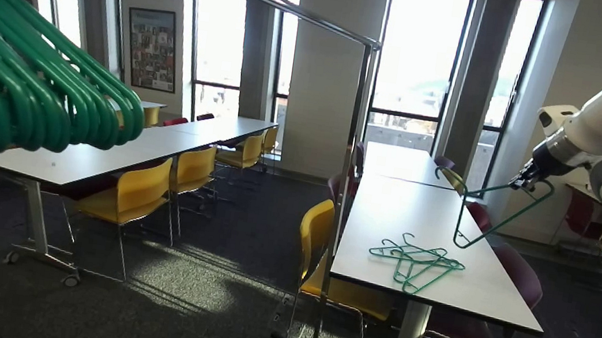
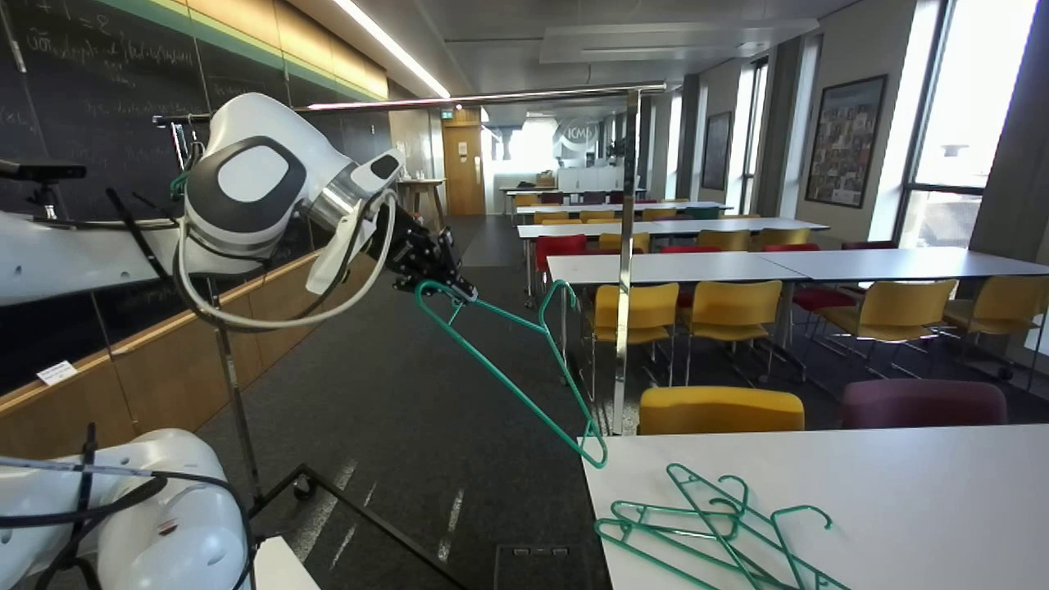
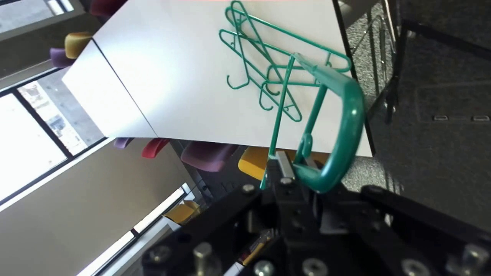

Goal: Remove one green hanger from the rail and put it on the table.

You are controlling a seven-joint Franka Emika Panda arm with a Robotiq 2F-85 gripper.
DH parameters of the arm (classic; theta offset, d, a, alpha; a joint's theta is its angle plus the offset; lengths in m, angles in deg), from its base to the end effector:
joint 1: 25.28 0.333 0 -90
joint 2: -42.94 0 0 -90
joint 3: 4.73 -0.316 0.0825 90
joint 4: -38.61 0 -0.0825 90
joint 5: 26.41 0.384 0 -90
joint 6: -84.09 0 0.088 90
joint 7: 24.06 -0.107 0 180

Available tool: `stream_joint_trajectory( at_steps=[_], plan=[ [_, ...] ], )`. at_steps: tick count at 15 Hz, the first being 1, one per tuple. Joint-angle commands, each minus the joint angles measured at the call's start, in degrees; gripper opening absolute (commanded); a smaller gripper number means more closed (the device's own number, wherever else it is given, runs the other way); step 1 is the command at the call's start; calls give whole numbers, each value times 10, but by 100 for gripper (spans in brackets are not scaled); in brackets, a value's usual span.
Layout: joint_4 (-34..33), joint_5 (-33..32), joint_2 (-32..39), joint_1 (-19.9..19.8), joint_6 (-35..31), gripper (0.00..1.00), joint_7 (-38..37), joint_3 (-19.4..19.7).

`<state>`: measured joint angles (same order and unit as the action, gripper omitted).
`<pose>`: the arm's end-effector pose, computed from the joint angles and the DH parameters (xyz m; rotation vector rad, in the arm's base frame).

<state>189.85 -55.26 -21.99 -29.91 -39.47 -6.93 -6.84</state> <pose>0.2600 -0.0269 0.6222 2.3783 0.4640 0.6787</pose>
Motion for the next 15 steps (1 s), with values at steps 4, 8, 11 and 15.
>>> stream_joint_trajectory(
  at_steps=[4,8,11,15],
  plan=[
    [-72,-164,139,-22,9,2,7,-31],
    [-89,-297,216,-18,11,2,13,-8],
    [-111,-395,278,-9,7,2,22,16],
    [-155,-317,355,42,-62,2,-15,77]
  ],
)
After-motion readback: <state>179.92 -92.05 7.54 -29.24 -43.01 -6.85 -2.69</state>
